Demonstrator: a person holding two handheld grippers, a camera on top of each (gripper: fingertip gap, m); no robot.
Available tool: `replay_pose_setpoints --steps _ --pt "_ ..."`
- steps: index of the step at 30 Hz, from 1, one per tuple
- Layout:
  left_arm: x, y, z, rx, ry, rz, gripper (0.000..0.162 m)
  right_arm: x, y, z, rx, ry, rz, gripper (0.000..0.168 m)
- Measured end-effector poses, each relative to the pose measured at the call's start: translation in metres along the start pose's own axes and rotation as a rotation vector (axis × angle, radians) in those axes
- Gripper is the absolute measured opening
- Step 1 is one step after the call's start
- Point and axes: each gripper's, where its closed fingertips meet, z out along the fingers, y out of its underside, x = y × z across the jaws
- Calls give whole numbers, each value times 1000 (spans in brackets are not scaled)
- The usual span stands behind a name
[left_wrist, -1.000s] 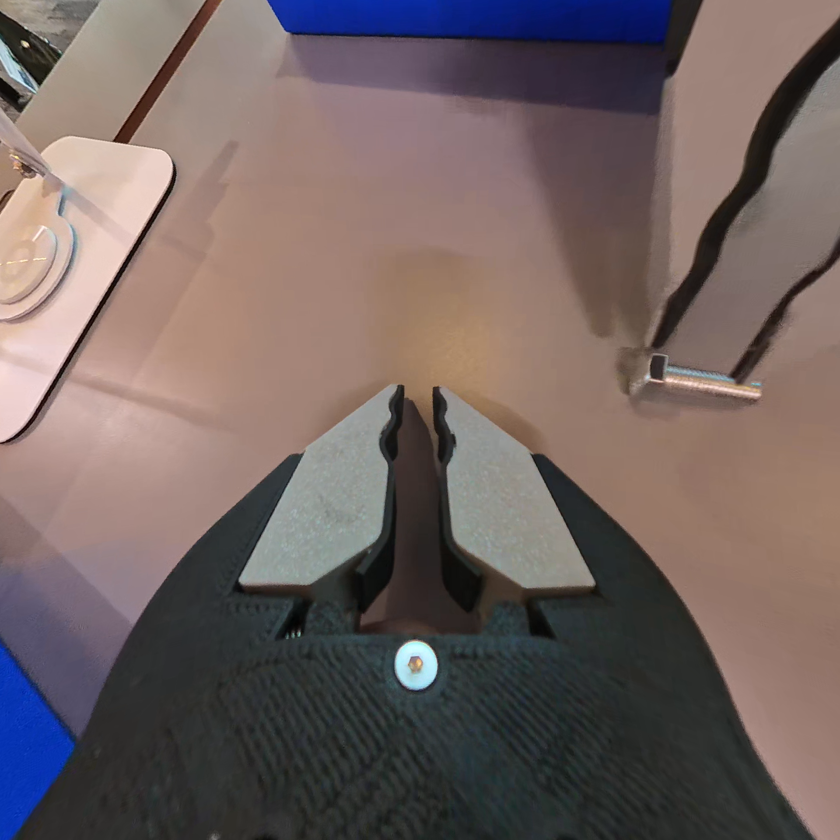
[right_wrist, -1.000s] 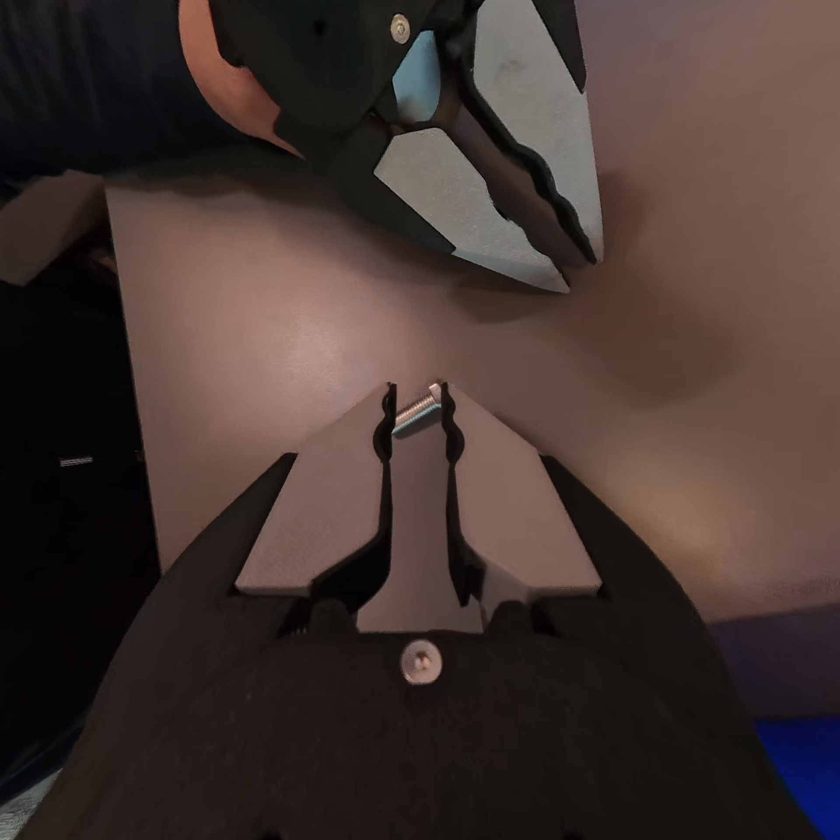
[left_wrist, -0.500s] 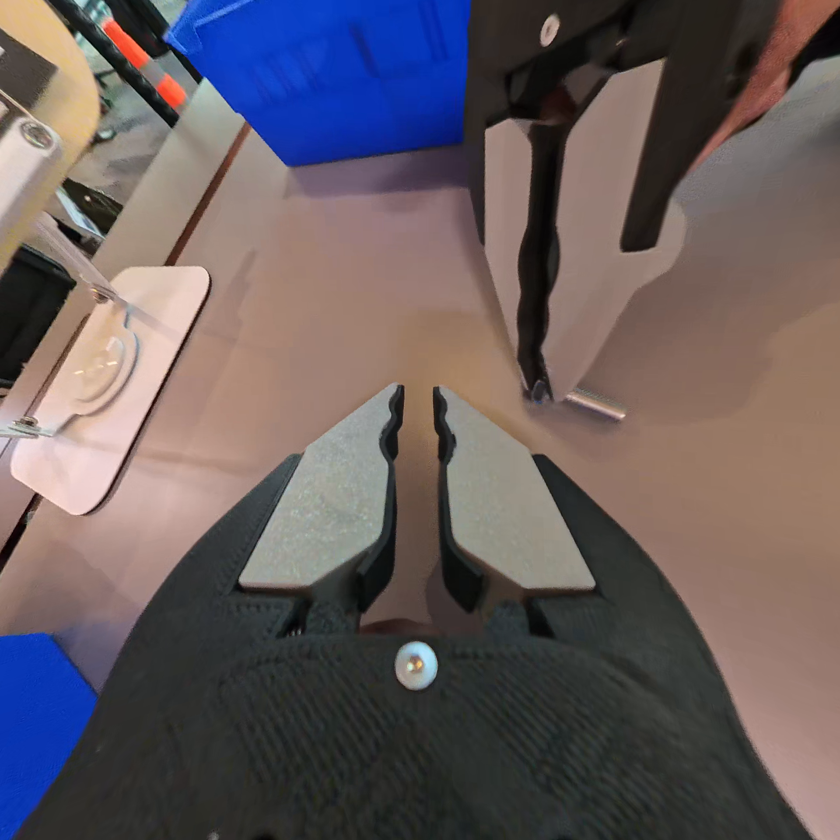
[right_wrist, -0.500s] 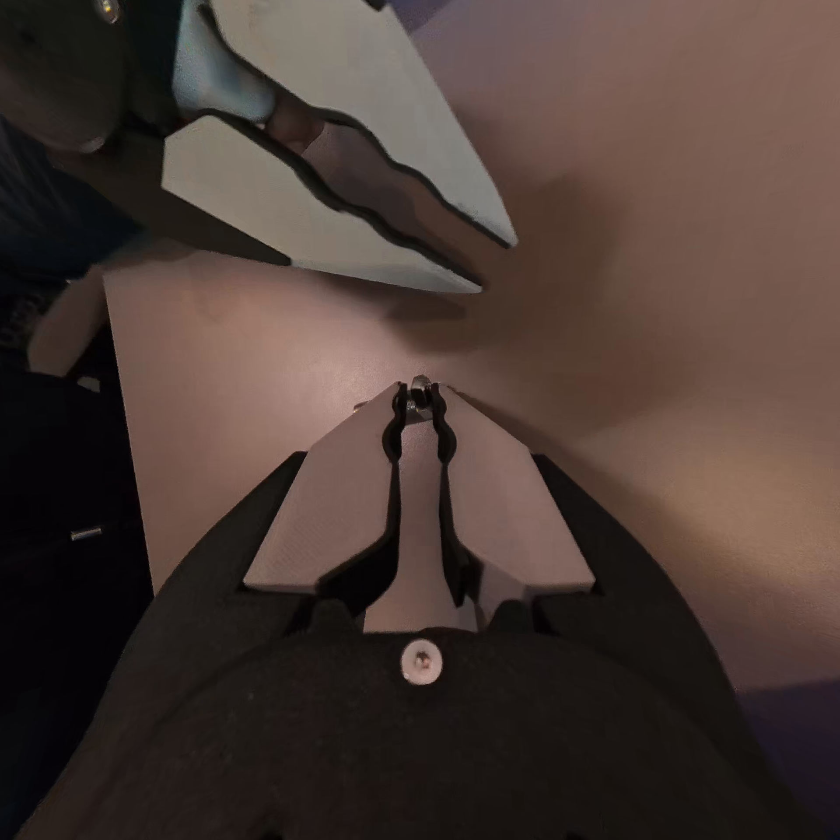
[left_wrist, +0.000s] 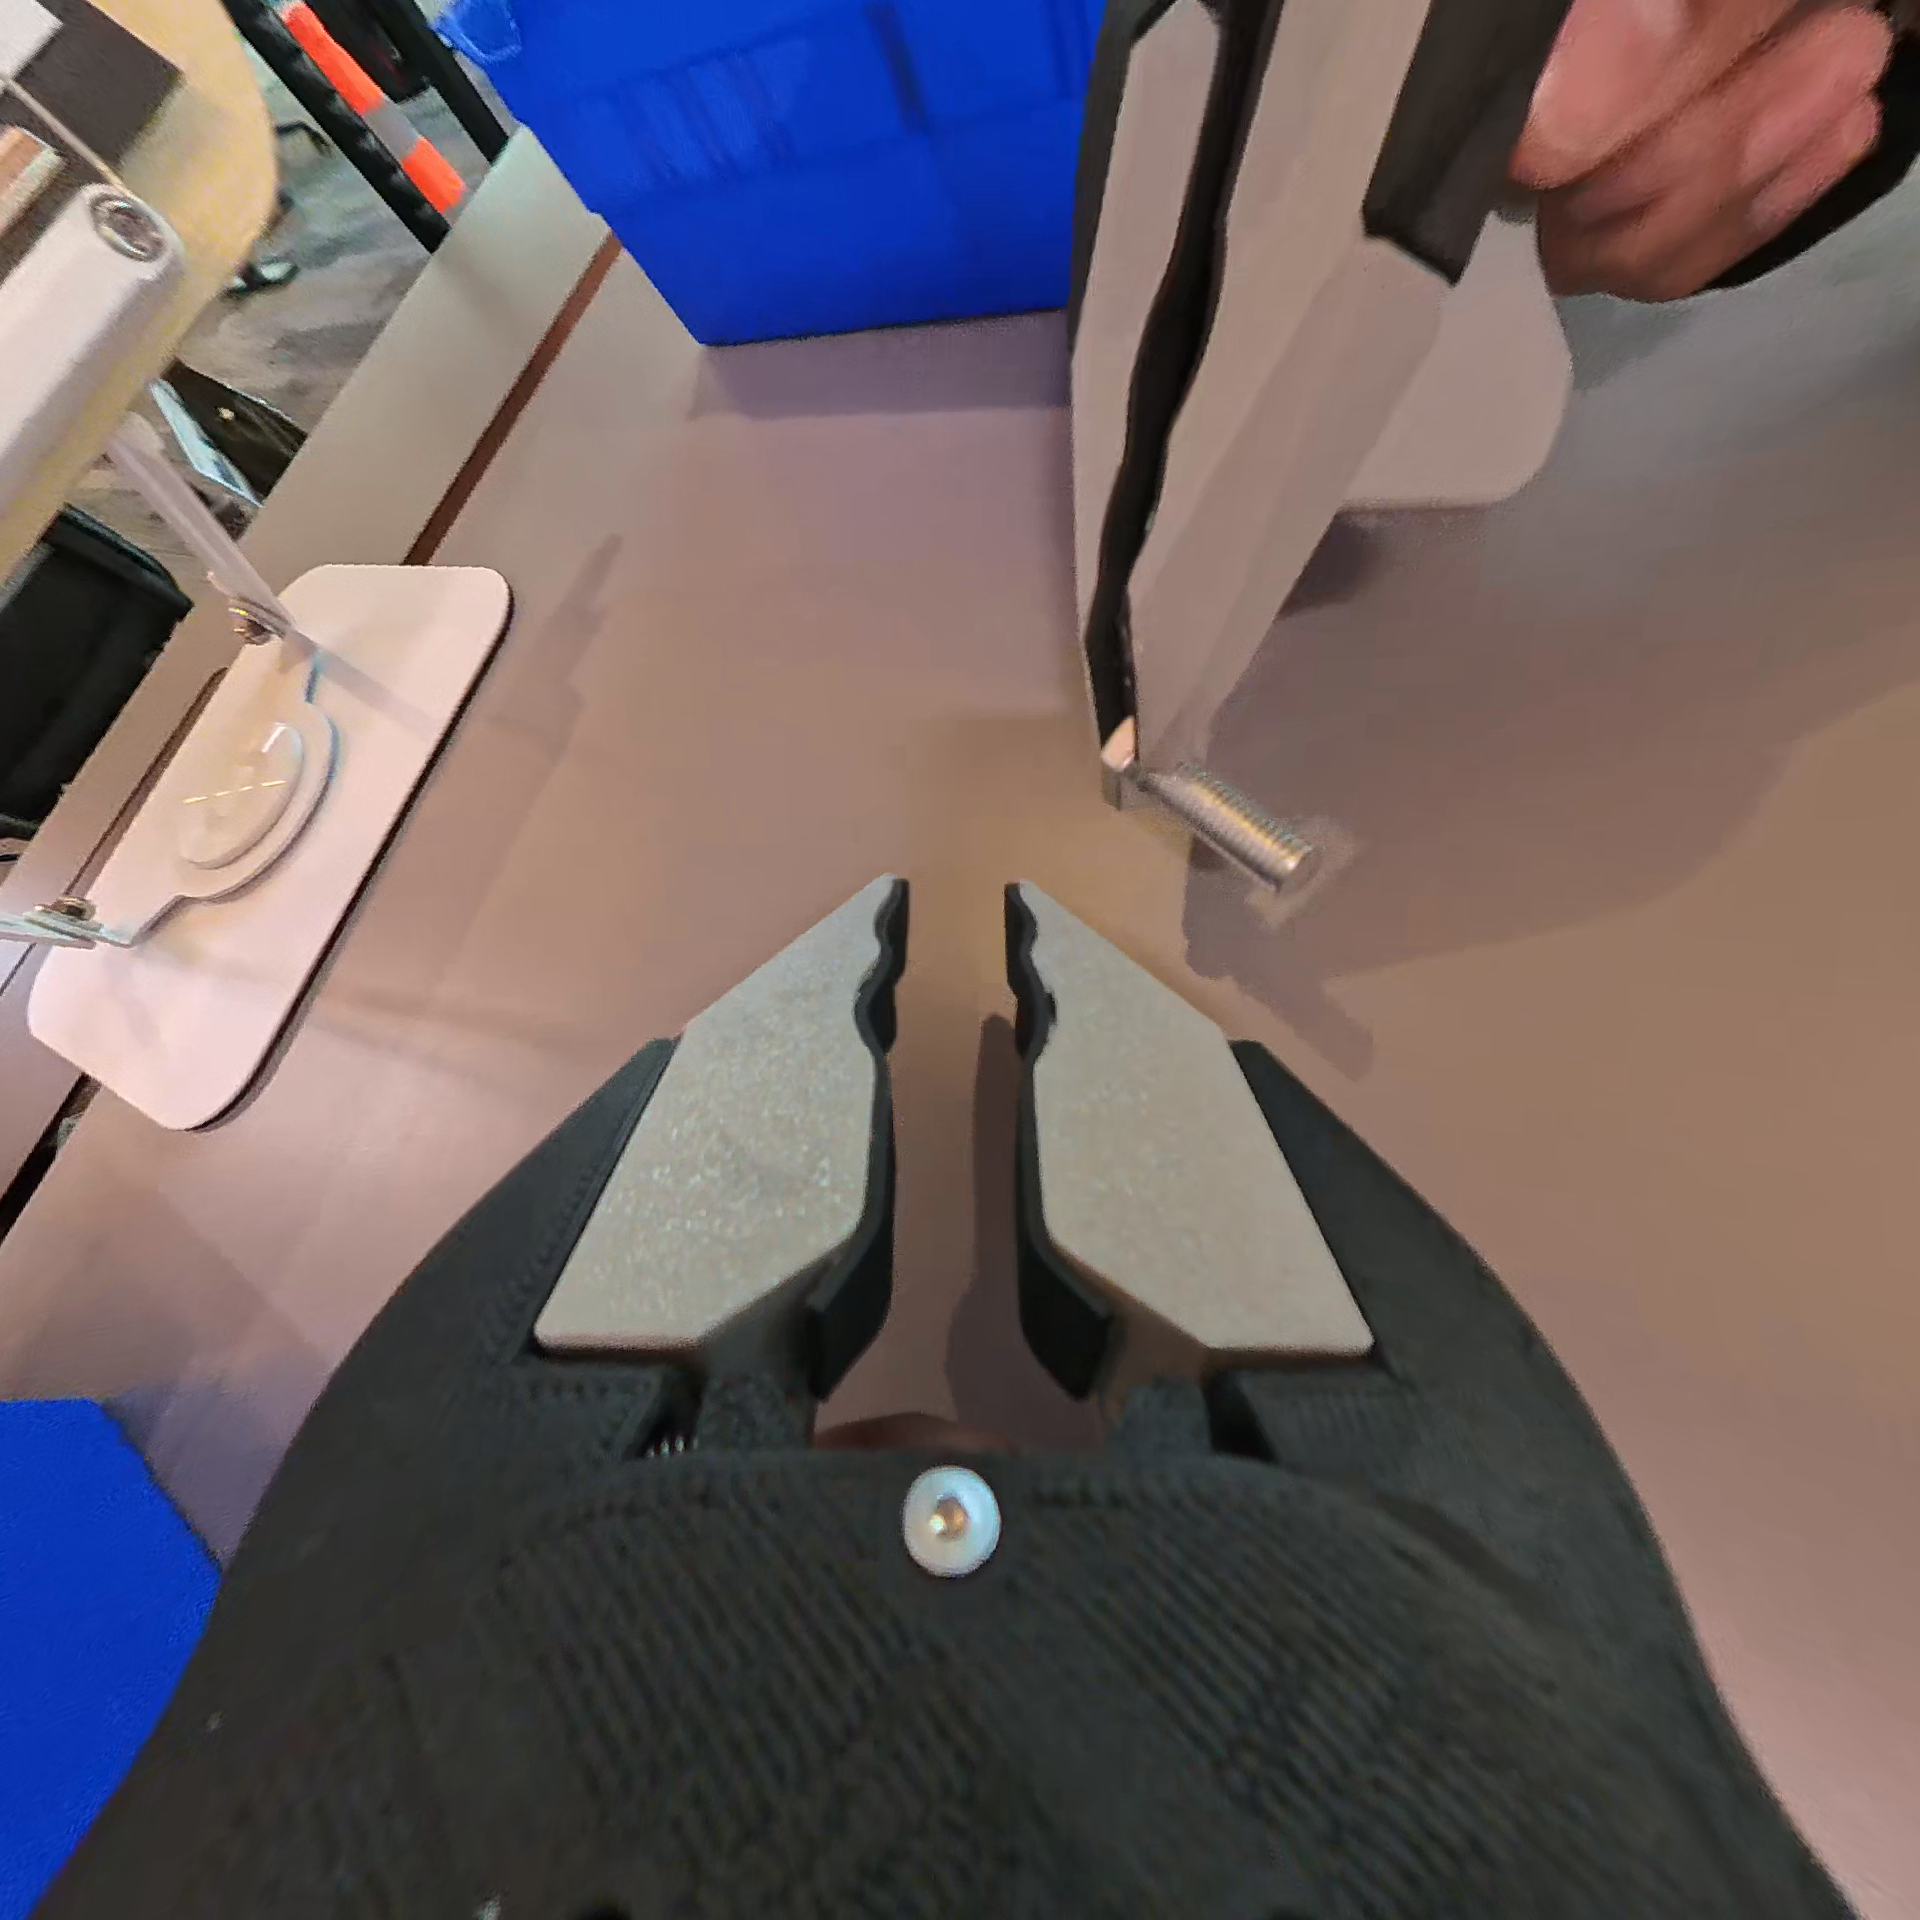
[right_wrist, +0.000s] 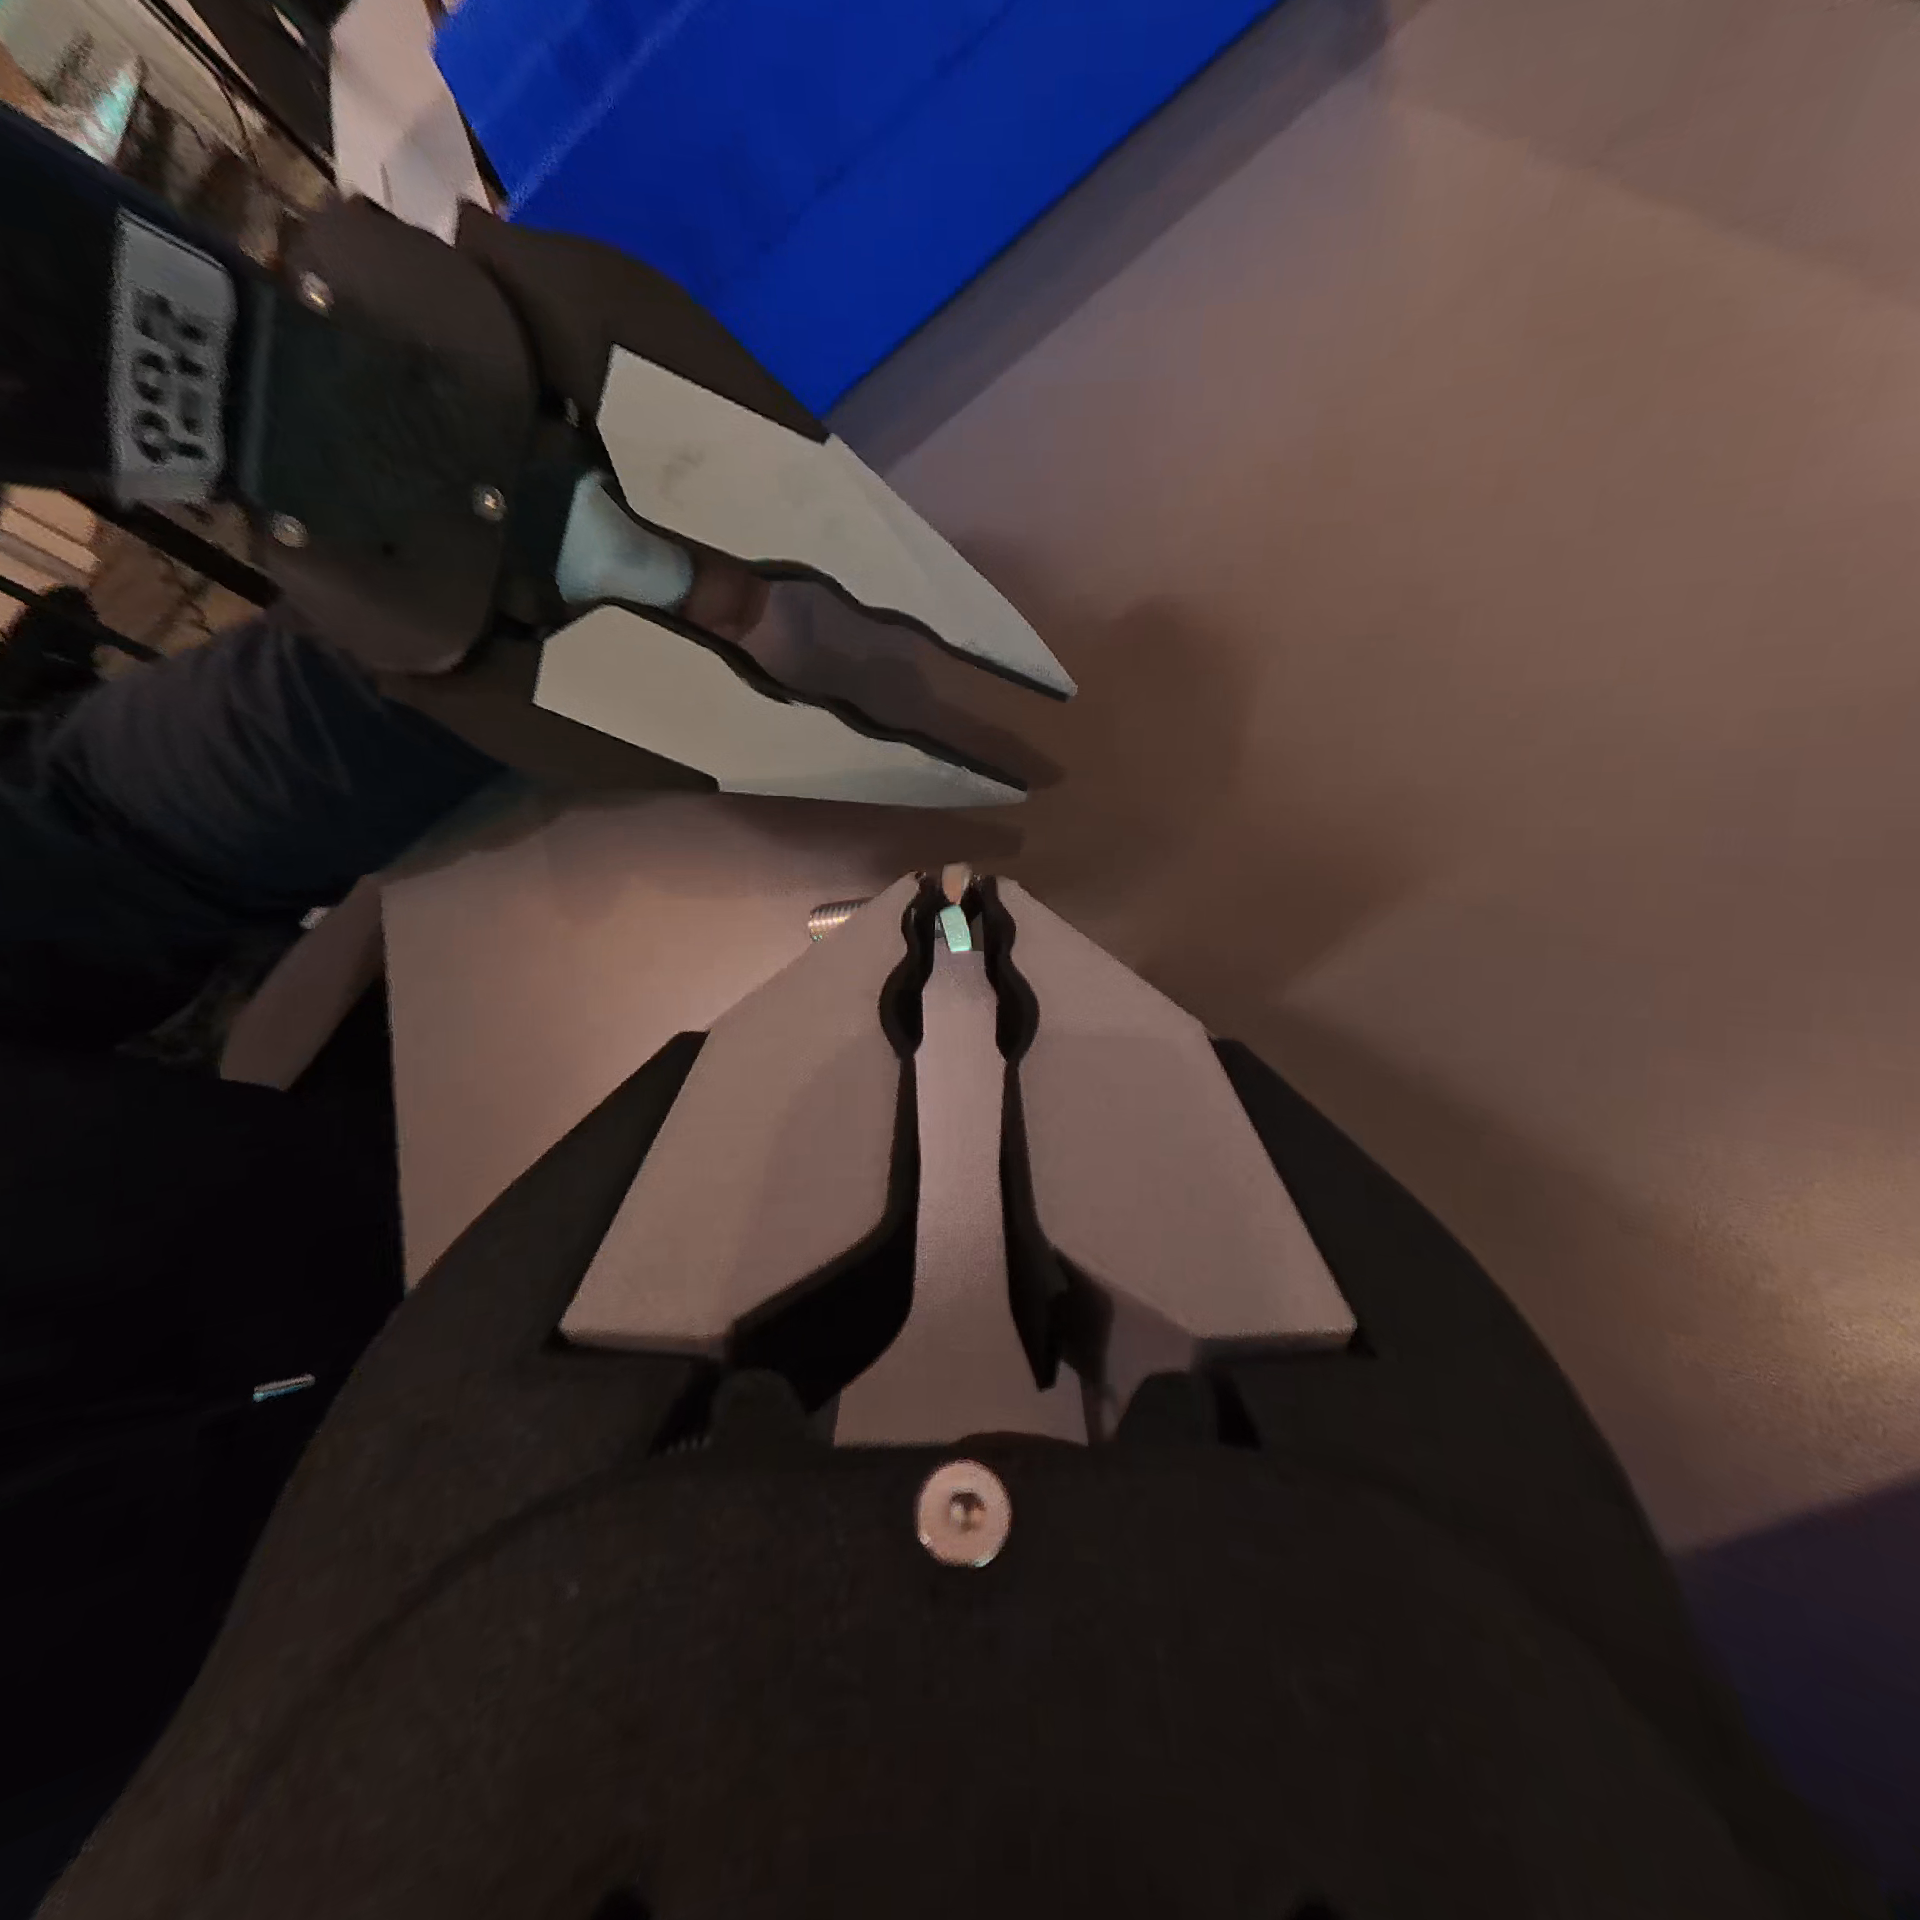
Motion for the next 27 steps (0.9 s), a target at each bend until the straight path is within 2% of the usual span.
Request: replay_pose_setpoints --steps 5,10,14,20,27 --pt "-12 -5 -5 47 -32 -48 18 -6 -22 -13 121 -20 5 5" --pt "-13 6 2 5 -45 -18 18 -18 -33 -17 189 -67 5 3" --pt "2 0 5 40 1 9 19 -13 -35 -14 203 -33 8 3" --pt "5 -16 2 106 -42 65 19 -1 -32 -10 212 -11 82 3" --pt "12 -28 -2 177 -40 95 19 -1 -29 -2 218 -70 173 3"
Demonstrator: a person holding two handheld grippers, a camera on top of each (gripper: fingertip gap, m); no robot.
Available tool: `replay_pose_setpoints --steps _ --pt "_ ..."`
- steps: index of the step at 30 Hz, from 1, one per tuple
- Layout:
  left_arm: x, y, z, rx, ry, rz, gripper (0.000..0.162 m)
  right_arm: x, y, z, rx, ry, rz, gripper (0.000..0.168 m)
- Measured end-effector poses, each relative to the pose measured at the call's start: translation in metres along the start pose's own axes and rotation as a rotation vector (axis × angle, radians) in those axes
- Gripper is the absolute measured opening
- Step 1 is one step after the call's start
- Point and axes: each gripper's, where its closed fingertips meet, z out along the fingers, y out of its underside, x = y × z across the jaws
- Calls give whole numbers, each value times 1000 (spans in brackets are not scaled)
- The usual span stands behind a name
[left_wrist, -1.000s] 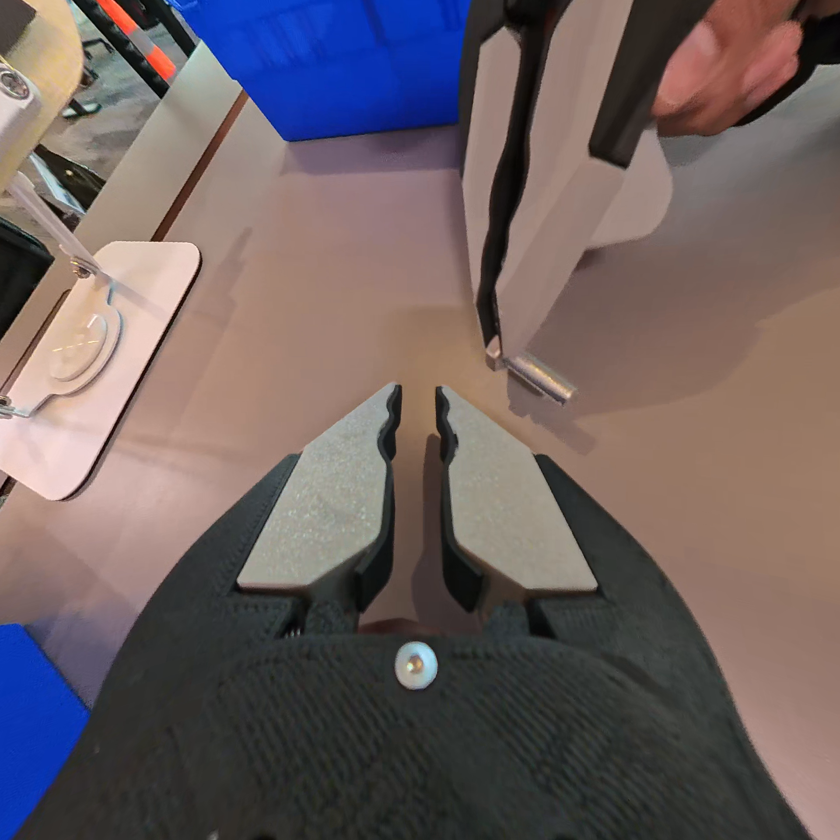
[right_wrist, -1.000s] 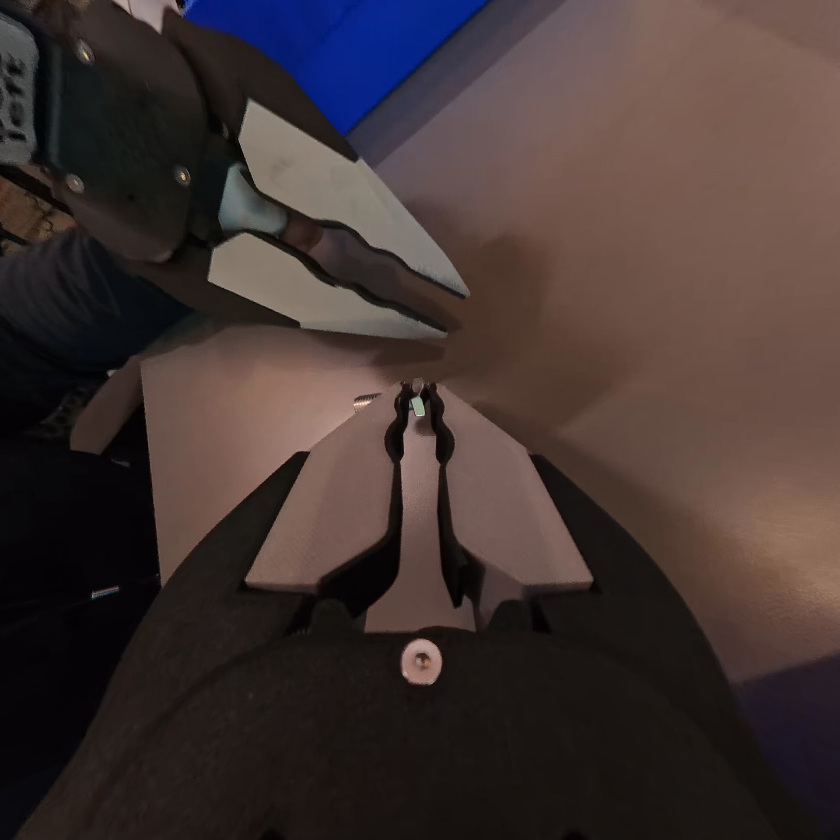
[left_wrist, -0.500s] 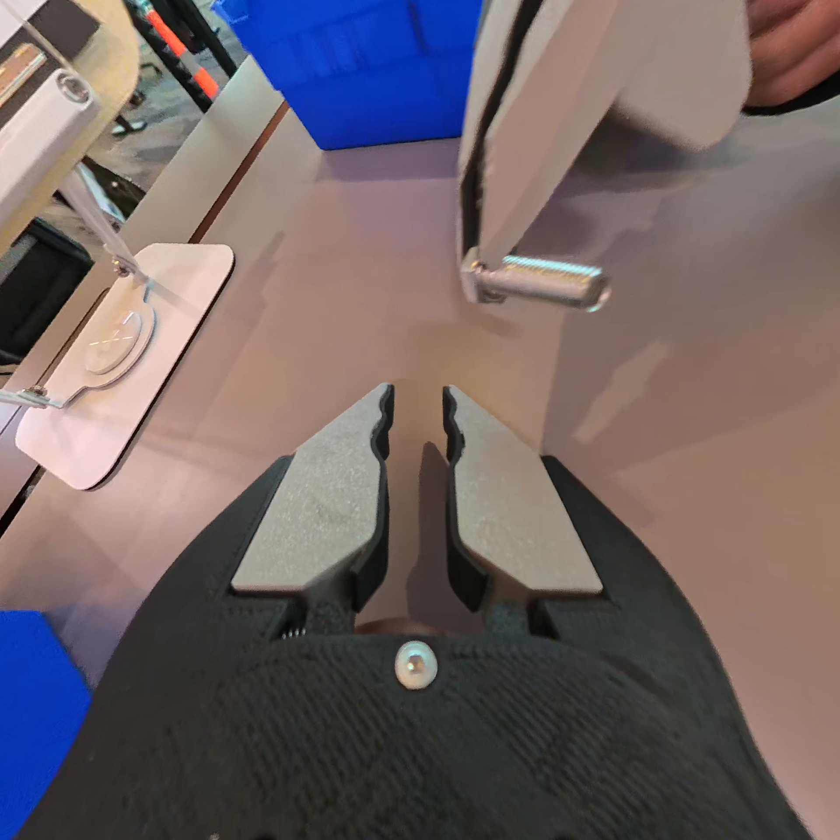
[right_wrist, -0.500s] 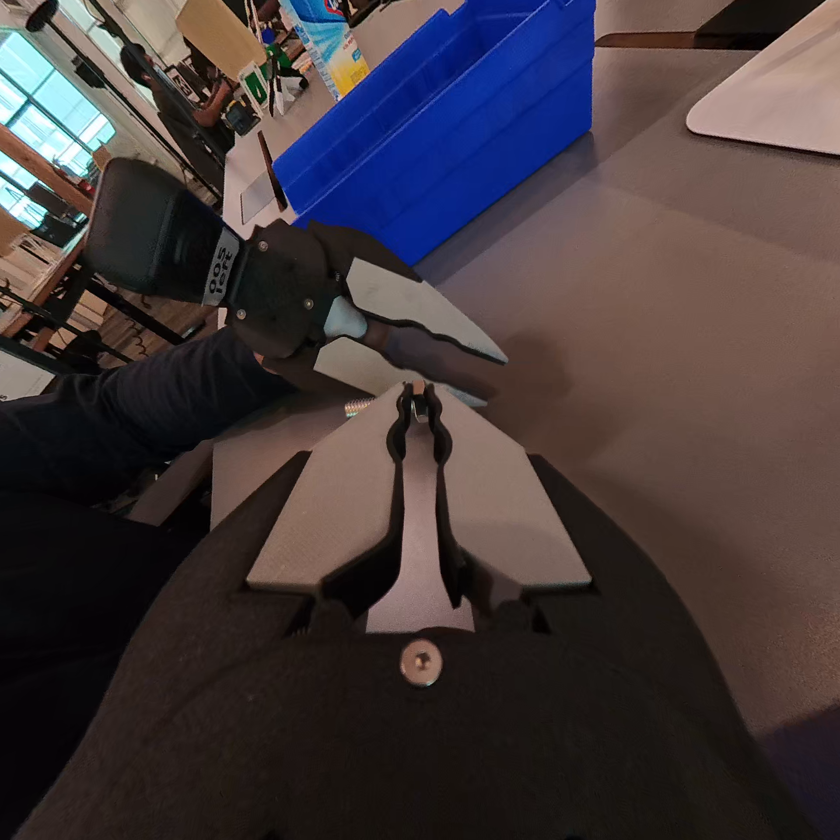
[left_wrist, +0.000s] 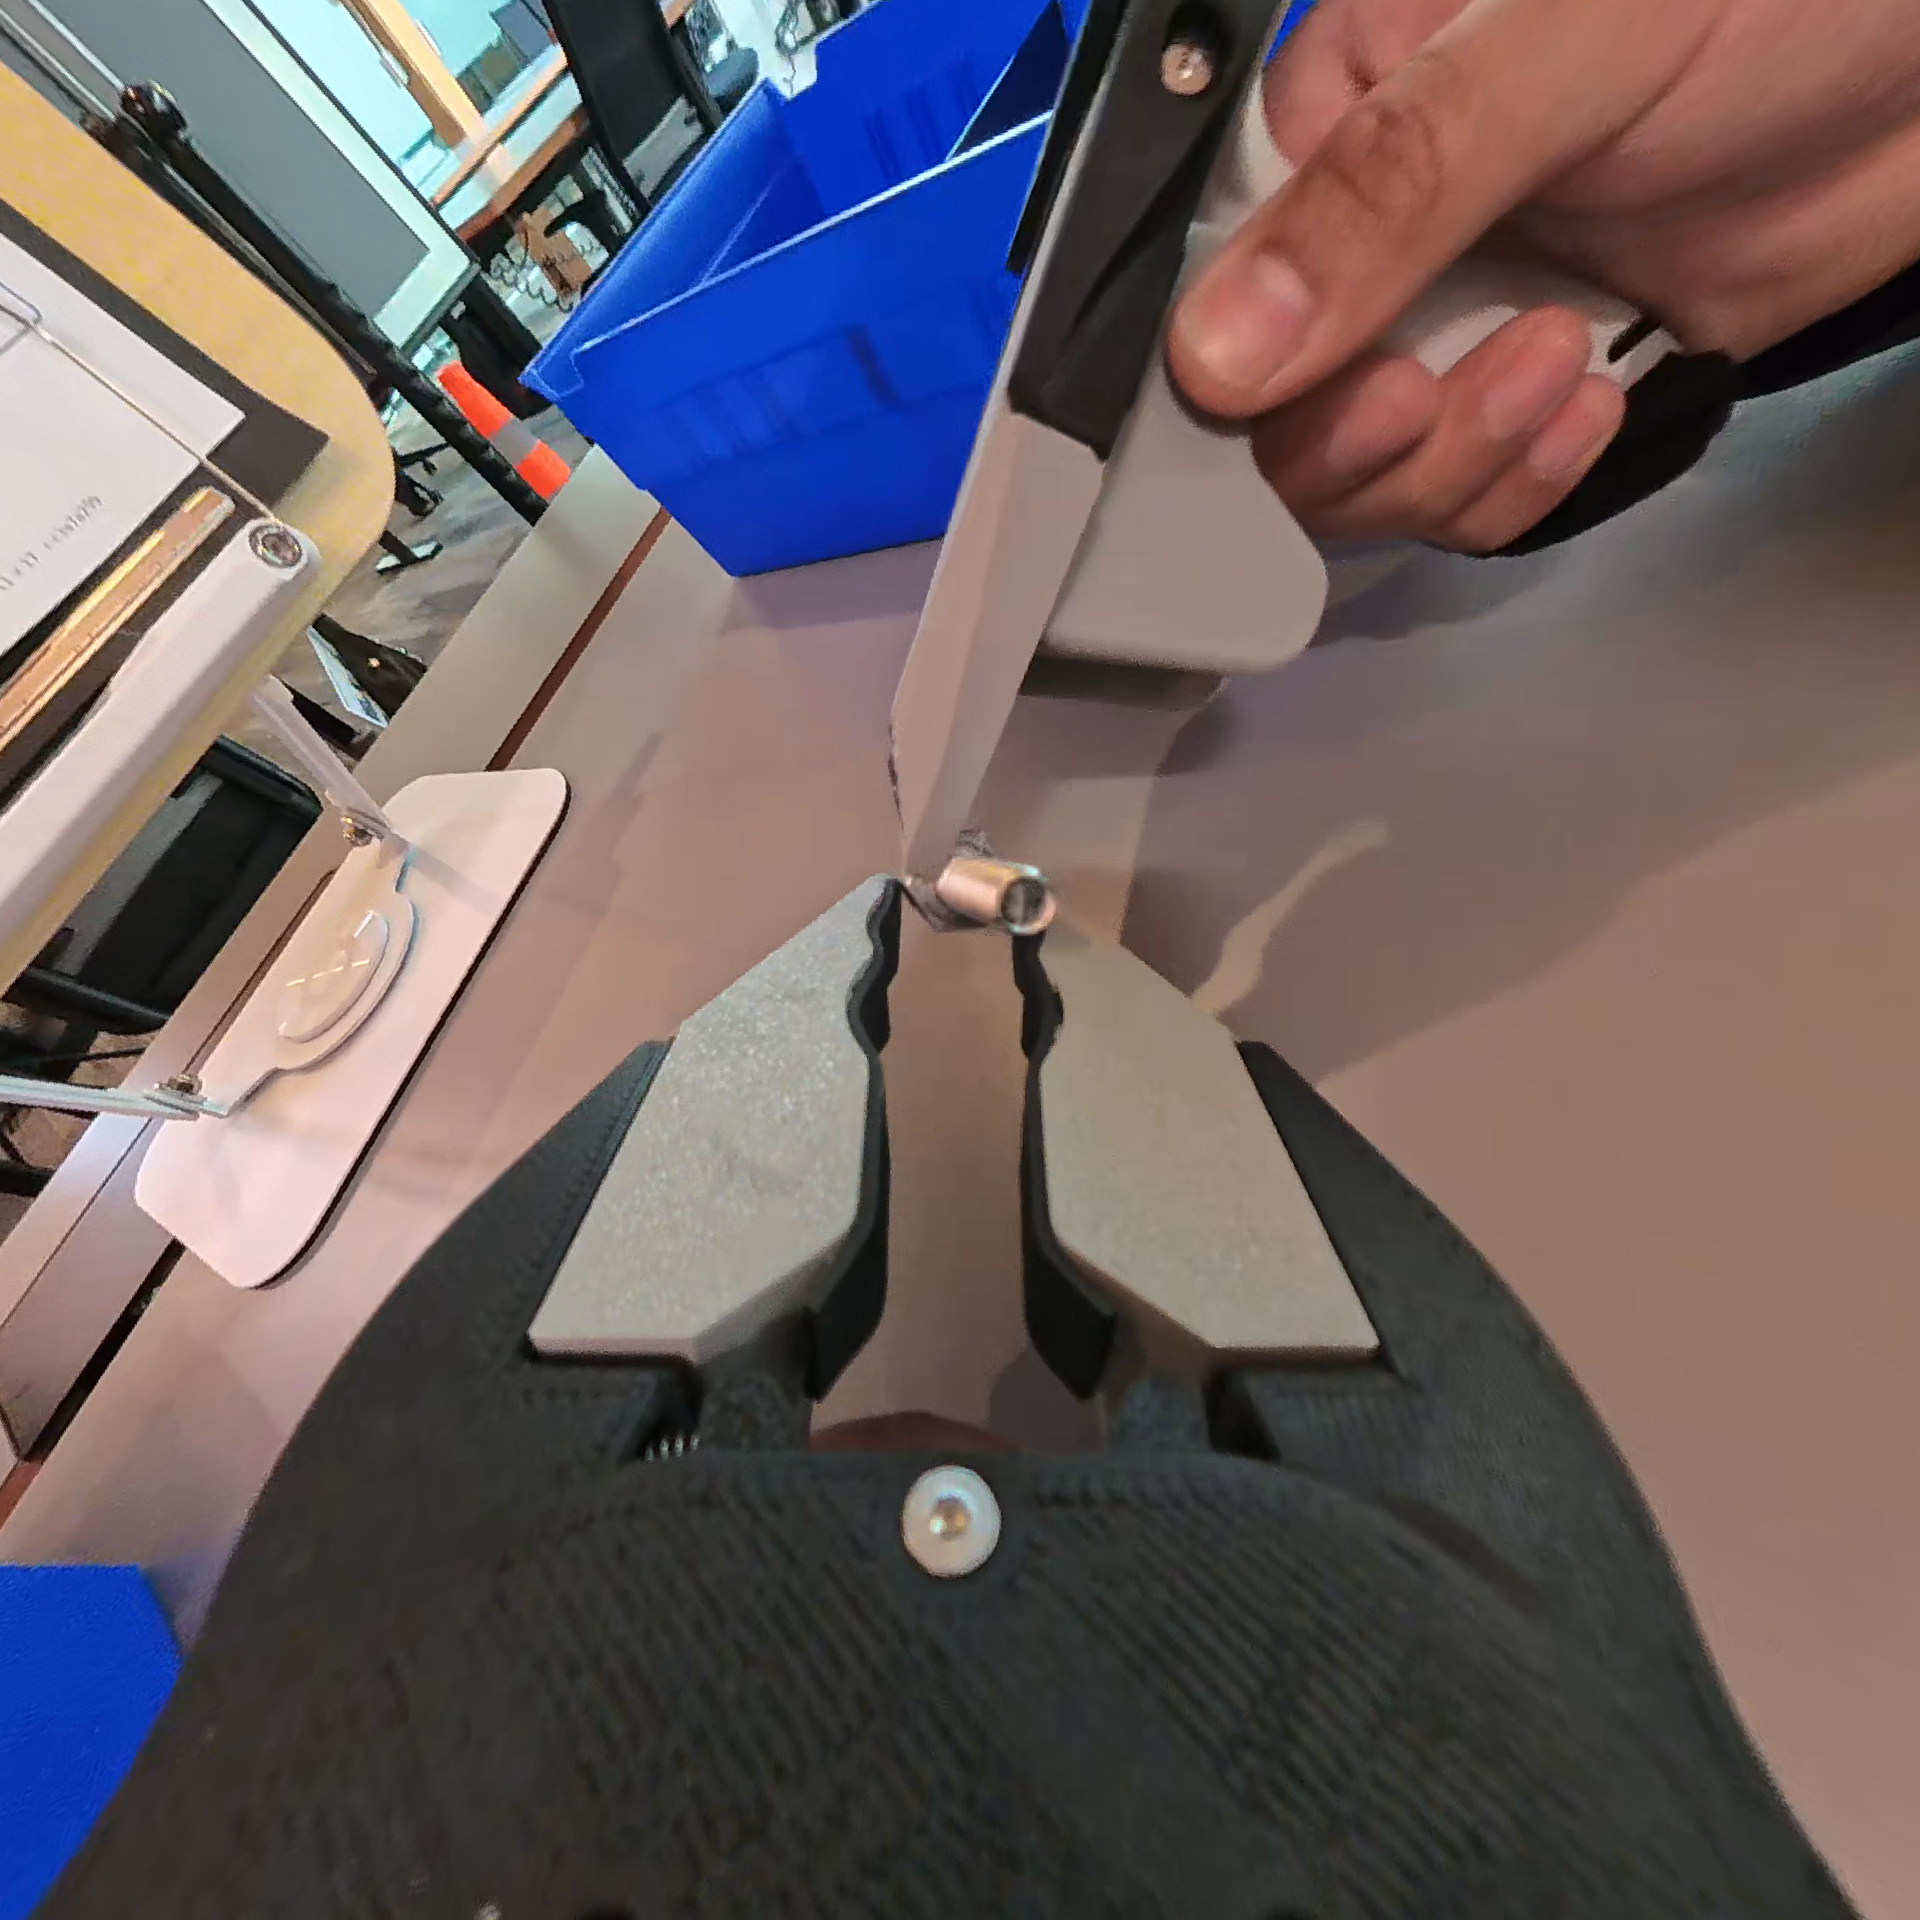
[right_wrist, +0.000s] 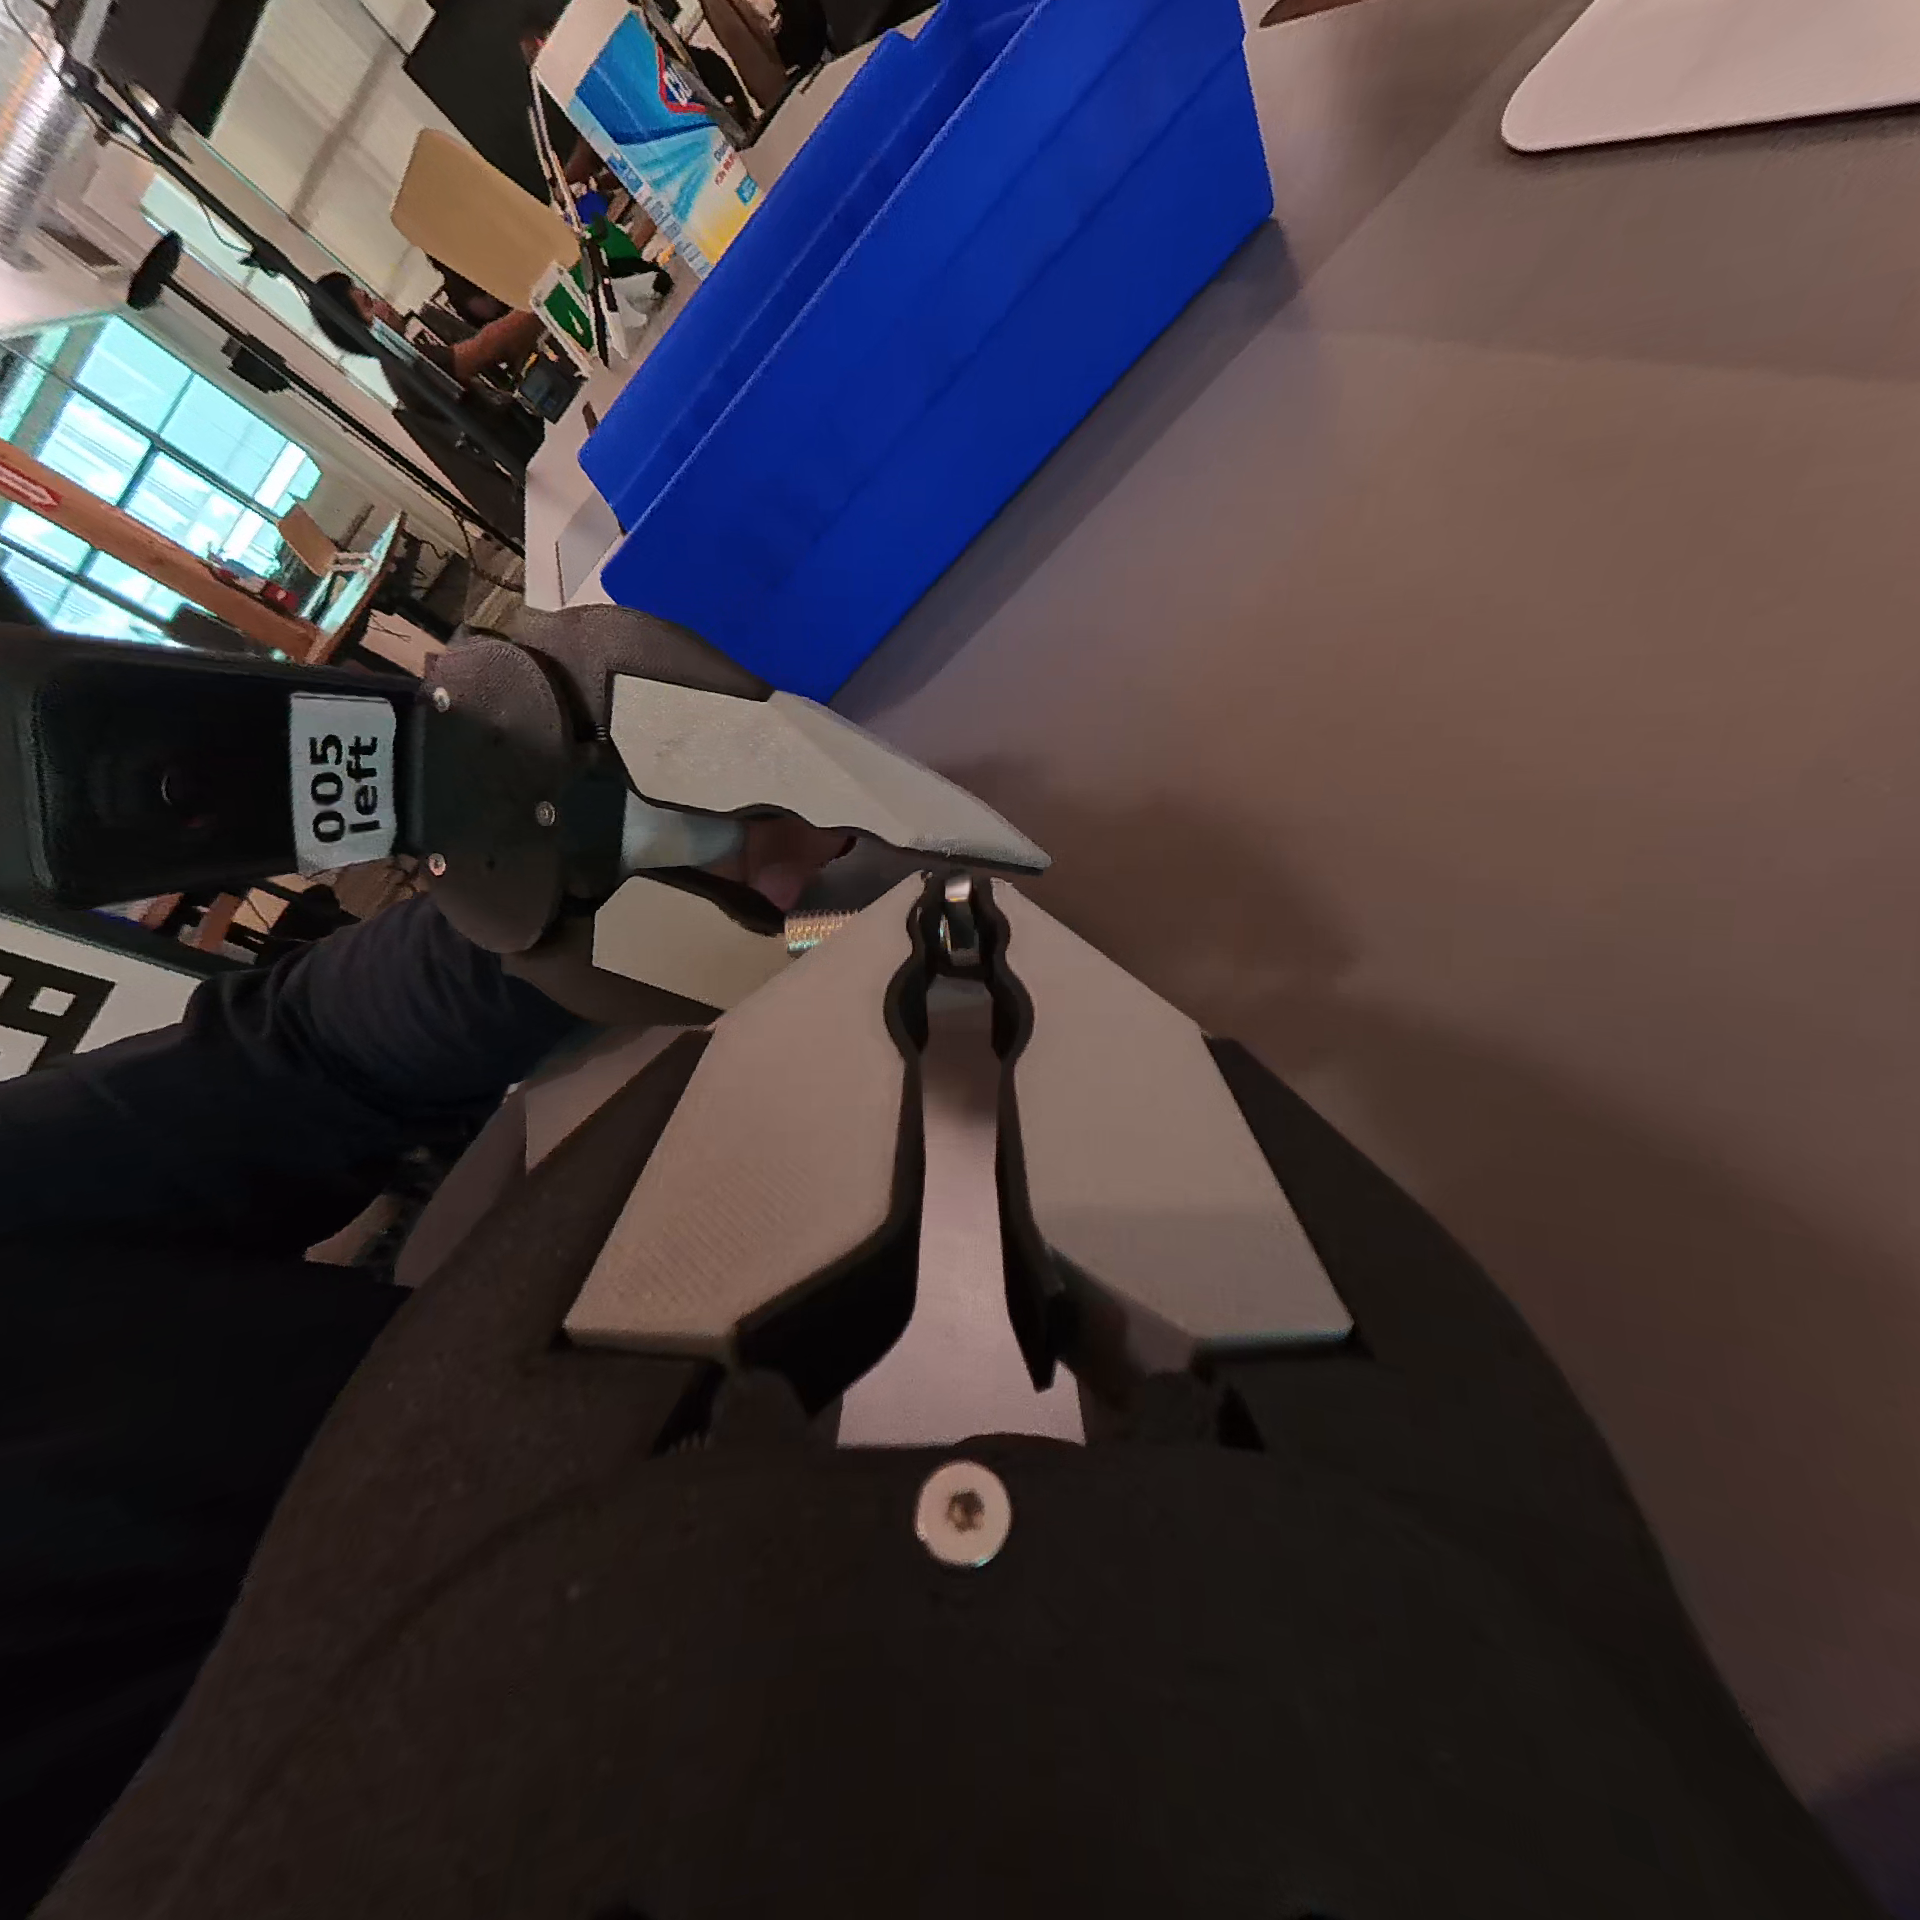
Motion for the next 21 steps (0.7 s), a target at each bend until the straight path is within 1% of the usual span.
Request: replay_pose_setpoints --steps 3,10,15,17,18,21 --pt "1 -2 -1 11 -3 11 22 3 0 -1 4 6 13 3" --pt "-2 -7 -4 35 -21 18 18 11 -3 -3 32 13 65 3" --pt "-3 -12 -7 53 -32 38 16 10 -4 -3 36 11 64 3" --pt "-3 -13 -8 58 -36 39 14 10 -4 -3 37 10 64 3" --pt "-3 -15 -10 71 -33 48 8 10 -3 -3 32 13 61 3" --pt "-1 -17 -12 72 -25 64 8 8 -3 -1 30 12 53 3"
